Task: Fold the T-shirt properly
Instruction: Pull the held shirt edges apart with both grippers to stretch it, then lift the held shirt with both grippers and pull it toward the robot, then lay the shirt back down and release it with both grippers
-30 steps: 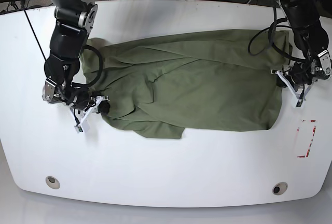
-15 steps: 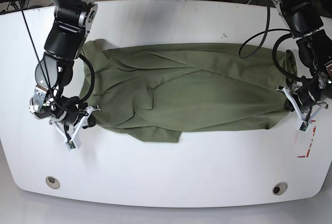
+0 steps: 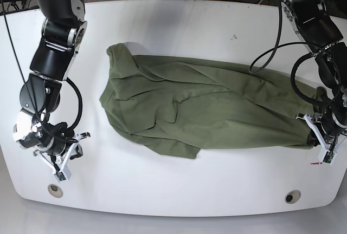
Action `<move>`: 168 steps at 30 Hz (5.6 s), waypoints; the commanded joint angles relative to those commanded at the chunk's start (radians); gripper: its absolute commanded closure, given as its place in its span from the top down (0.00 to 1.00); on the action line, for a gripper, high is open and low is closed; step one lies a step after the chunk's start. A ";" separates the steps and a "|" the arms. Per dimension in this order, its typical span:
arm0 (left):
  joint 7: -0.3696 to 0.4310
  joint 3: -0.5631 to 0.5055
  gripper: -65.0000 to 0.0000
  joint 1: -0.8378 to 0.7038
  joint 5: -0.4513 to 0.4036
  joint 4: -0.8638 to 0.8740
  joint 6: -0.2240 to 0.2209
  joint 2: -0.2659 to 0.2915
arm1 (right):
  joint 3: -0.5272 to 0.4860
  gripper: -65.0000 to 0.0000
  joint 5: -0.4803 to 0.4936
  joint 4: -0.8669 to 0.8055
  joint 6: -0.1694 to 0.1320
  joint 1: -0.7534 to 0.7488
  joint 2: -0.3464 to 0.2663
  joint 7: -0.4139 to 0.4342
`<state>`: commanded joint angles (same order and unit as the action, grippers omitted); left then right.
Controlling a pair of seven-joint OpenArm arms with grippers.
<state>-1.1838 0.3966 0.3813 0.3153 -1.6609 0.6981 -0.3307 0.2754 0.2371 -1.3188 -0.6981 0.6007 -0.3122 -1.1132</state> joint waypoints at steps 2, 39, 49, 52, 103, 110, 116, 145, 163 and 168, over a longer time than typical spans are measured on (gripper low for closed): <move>0.000 -0.002 0.00 -0.011 0.000 0.000 0.000 -0.002 | 0.005 0.16 -0.002 0.008 0.000 -0.011 0.003 0.002; 0.005 0.003 0.00 -0.163 -0.006 0.003 0.000 -0.005 | 0.037 0.59 -0.002 0.494 0.000 -0.066 0.126 0.396; 0.006 0.003 0.00 -0.164 -0.006 0.006 0.000 -0.023 | 0.106 0.61 -0.008 0.489 0.000 -0.066 0.104 0.397; 0.006 0.003 0.00 -0.164 -0.006 0.006 0.000 -0.023 | 0.103 0.50 -0.009 0.489 0.000 -0.068 0.106 0.399; 0.006 -0.006 0.00 -0.018 -0.006 -0.032 0.000 0.009 | 0.103 0.00 0.000 -0.101 0.000 0.000 0.112 -0.023; 0.006 -0.006 0.00 0.092 -0.005 -0.048 0.000 0.011 | 0.100 0.00 0.000 -0.121 0.000 0.130 0.095 -0.068; 0.002 -0.006 0.00 0.206 -0.006 -0.052 0.000 0.011 | -0.020 0.00 0.000 -0.121 0.000 0.282 0.029 -0.086; 0.008 -0.005 0.00 0.368 -0.094 -0.072 0.000 0.006 | -0.167 0.00 0.000 -0.124 0.000 0.603 -0.101 -0.219; 0.206 0.018 0.00 -0.210 -0.094 -0.117 0.000 0.008 | 0.124 0.00 0.048 -0.436 0.000 -0.193 -0.014 -0.238; 0.252 0.051 0.00 -0.348 -0.094 -0.104 0.000 0.002 | 0.187 0.00 0.060 -0.482 0.000 -0.367 0.028 -0.238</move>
<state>-0.9321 0.4473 0.0330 0.2217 -1.7653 0.6981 -0.3291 0.4626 0.2969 -1.8006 -0.6981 0.2340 -0.2846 -1.3510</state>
